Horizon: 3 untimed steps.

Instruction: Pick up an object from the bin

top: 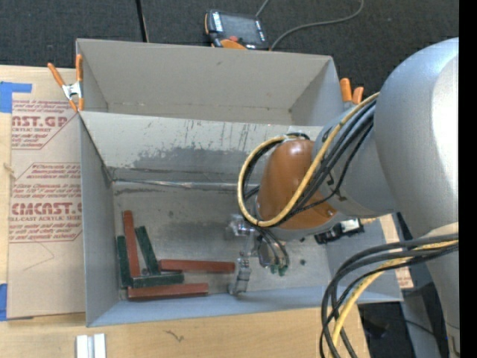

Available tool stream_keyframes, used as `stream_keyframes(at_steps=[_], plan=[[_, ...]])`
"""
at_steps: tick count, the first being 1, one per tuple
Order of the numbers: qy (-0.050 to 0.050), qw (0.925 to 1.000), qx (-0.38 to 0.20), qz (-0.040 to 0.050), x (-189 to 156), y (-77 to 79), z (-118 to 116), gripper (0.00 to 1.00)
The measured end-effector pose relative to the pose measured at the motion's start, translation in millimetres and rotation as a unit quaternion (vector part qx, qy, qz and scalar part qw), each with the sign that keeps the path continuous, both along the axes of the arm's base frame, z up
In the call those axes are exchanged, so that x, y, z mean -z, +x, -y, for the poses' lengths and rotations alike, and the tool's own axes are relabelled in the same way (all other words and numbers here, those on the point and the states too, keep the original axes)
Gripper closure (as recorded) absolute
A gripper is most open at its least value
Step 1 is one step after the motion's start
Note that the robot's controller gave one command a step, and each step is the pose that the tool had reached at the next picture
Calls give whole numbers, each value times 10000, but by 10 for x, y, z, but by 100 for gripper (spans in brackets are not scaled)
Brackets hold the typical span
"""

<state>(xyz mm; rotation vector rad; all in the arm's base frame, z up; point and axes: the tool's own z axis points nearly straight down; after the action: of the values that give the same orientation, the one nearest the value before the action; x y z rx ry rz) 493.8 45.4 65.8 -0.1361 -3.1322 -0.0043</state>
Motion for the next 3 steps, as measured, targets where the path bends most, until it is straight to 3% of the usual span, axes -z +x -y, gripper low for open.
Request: stream_keyframes(at_steps=[1,2,3], plan=[[-15,10000,31,25,-36,19,46,100],[-17,10000,32,23,-35,18,47,0],[12,9996,-289,50,-71,300,-690,0]])
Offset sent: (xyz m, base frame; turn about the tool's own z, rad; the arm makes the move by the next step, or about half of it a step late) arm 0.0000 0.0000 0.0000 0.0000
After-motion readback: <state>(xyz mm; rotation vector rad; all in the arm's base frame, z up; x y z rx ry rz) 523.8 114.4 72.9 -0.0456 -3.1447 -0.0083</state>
